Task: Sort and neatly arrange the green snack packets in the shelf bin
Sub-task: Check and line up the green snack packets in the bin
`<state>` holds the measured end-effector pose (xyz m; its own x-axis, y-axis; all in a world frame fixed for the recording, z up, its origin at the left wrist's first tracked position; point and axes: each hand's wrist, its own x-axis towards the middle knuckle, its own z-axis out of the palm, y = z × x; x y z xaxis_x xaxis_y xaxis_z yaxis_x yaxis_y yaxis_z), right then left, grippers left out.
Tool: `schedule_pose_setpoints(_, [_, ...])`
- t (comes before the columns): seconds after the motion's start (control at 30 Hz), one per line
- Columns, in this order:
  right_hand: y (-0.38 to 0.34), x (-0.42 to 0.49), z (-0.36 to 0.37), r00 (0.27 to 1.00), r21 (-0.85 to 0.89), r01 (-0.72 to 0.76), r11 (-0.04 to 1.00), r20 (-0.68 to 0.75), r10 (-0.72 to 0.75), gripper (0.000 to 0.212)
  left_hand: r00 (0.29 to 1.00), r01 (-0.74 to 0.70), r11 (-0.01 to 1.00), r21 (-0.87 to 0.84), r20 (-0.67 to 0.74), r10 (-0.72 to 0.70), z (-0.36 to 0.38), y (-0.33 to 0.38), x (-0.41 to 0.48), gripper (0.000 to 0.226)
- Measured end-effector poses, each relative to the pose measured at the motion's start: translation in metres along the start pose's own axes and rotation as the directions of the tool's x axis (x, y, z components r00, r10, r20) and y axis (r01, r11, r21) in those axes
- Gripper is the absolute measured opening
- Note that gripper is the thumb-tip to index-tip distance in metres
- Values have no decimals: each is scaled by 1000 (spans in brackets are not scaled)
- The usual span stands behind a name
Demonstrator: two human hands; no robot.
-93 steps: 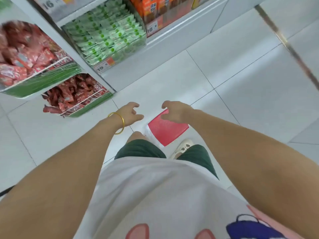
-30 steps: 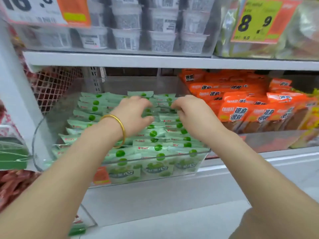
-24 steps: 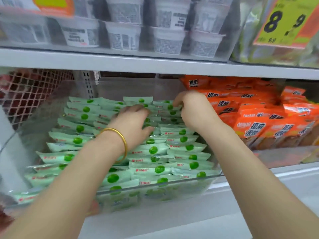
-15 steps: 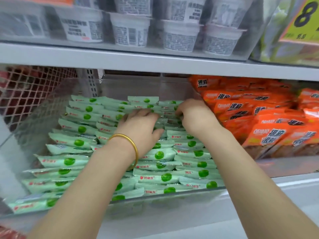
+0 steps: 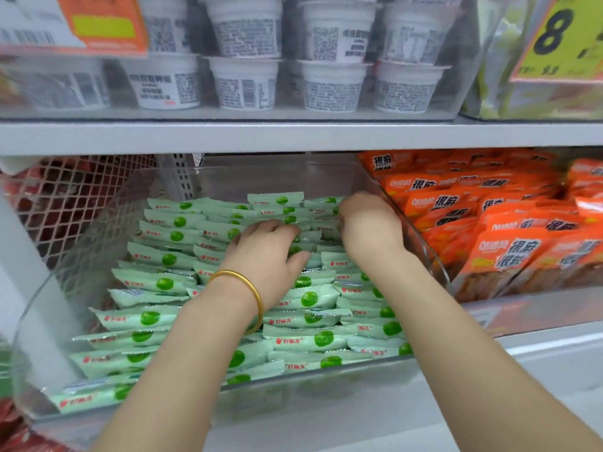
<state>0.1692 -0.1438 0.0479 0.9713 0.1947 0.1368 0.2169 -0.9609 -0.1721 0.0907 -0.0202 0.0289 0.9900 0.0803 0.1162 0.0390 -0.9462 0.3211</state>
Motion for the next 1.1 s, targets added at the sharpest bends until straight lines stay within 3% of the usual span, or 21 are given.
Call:
schedule_pose_setpoints(0.07, [5, 0, 2, 1000, 109, -11, 994, -24, 14, 24, 1000, 0, 1000, -15, -1, 0, -1, -1, 0, 49])
schedule_pose_setpoints(0.13, [6, -6, 0, 973, 103, 98, 990, -218, -74, 24, 1000, 3, 999, -40, -5, -3, -1, -2, 0, 51])
schedule_pose_setpoints(0.23, [11, -14, -6, 771, -45, 300, 953, -577, -269, 34, 999, 6, 993, -116, -42, -11, -2, -1, 0, 58])
schedule_pose_setpoints(0.37, [24, -29, -15, 595, -129, 408, 904, -714, -370, 5, 983, -75, 942, -327, -183, 15, -11, 12, -5, 70])
schedule_pose_setpoints(0.47, [33, -44, -25, 494, -48, 563, 825, -780, -383, 8, 958, -209, 878, -431, -269, 96, -16, 23, -13, 55])
schedule_pose_setpoints(0.57, [30, -56, -34, 545, 131, 650, 749, -767, -339, 11, 941, -278, 820, -500, -315, 127, -18, 30, -28, 22])
schedule_pose_setpoints(0.7, [34, -65, -36, 754, 434, 564, 703, -617, -224, 25, 951, -208, 689, -694, -309, -25, -18, 29, -40, 14])
schedule_pose_setpoints(0.8, [31, -75, -36, 908, 714, 412, 566, -369, -196, 42, 971, -123, 530, -839, -211, -109, -23, 27, -49, 16])
schedule_pose_setpoints(0.9, [30, -87, -36, 932, 859, 338, 383, -249, -265, 48, 984, -54, 472, -880, -128, -126, -23, 27, -58, 17])
schedule_pose_setpoints(1.0, [28, -89, -33, 929, 914, 289, 284, -197, -314, 49, 992, 8, 366, -931, -38, -119, -25, 26, -65, 20])
schedule_pose_setpoints(1.1, [21, -86, -28, 940, 951, 239, 196, -176, -294, 50, 998, -21, 354, -935, -42, -53, -25, 22, -67, 37])
